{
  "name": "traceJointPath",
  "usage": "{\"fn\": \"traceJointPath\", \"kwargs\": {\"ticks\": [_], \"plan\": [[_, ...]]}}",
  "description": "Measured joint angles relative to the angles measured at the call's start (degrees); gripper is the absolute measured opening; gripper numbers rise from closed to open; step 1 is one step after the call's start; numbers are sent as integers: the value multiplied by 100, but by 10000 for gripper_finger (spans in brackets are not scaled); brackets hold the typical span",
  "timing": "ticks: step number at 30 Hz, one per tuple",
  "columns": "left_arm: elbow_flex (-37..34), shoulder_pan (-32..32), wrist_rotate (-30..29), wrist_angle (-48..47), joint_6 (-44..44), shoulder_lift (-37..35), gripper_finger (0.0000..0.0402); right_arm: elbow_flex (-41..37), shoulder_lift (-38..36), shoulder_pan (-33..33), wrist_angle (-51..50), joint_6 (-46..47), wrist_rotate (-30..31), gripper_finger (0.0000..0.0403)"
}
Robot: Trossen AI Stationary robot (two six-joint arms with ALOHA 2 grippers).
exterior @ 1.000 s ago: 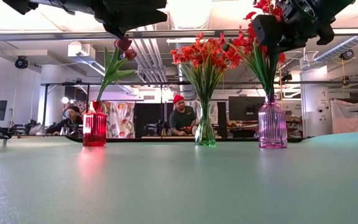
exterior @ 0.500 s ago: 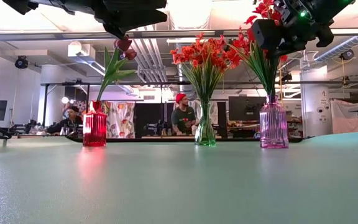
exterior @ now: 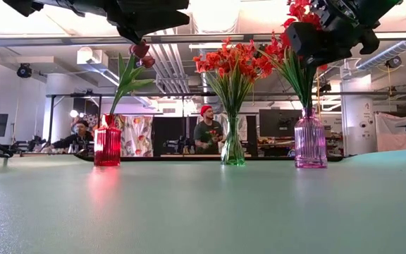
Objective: Sort flowers into vase by color
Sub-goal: Put the red flowers into the violet flower vase
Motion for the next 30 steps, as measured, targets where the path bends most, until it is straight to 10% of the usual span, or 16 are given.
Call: {"fn": "traceJointPath", "kwargs": {"ticks": [8,17,30], "plan": [[0,0,-2,-1,1,0,189,0,-62,2,7,-42,-62,145],[0,0,-2,-3,43,0,189,2,-60,2,22,-67,-90,20],[0,0,-2,-3,46,0,189,-2,-51,0,51,8,-110,18]]}}
